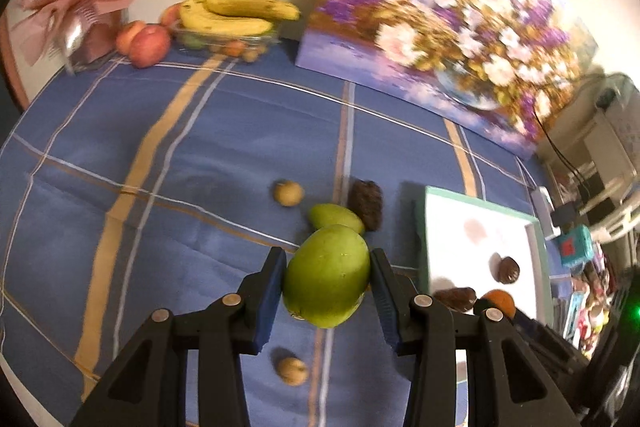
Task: Organize fruits
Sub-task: 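Carry the green pear and the orange over the white tray with both tools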
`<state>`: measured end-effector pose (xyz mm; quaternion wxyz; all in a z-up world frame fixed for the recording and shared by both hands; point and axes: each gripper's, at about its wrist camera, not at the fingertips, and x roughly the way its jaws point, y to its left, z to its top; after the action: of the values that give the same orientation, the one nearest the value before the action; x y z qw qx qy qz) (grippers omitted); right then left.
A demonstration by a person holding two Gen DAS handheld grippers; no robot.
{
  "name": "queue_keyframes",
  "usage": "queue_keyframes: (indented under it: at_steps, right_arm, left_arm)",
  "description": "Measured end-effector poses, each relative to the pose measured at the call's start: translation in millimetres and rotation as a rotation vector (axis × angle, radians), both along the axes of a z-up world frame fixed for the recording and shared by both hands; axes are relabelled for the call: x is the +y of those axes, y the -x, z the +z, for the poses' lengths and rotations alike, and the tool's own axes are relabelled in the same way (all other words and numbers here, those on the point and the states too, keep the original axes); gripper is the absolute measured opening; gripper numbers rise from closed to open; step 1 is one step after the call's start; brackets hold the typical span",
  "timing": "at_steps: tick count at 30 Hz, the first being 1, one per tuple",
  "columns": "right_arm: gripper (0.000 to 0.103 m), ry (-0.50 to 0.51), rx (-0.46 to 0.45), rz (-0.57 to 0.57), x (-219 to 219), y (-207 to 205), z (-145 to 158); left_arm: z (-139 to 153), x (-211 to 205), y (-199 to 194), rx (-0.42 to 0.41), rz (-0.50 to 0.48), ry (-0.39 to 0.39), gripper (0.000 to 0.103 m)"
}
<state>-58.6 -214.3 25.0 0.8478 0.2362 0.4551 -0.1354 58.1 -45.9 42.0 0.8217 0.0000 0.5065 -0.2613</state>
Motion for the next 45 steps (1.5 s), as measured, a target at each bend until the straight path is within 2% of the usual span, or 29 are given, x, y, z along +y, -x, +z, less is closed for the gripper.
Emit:
queue_keyframes:
  at_steps: [12, 20, 29, 45]
  right_arm:
    - [0.040, 0.003, 0.035, -0.247, -86.2, 59.9, -6.2]
    - [0.040, -0.001, 0.039, -0.351, -124.8, 95.5, -7.1]
    - [0.040, -0.001, 0.030, -0.379, -135.2, 111.0, -4.6]
    - [0.040, -0.007, 0.058, -0.339, -130.4, 101.2, -13.4]
  left_arm:
    - [-4.5, -73.7, 49.7, -0.005, -0.185, -0.040, 0.045]
    - [-13.1, -104.8, 78.7, -0.003, -0.272, -0.070, 0.045]
    - [-21.0, -123.8, 96.7, -0.008, -0.327, -0.107, 0.045]
    - [-48.6, -144.1, 106.4, 0.019, -0.373, -0.188, 0.045]
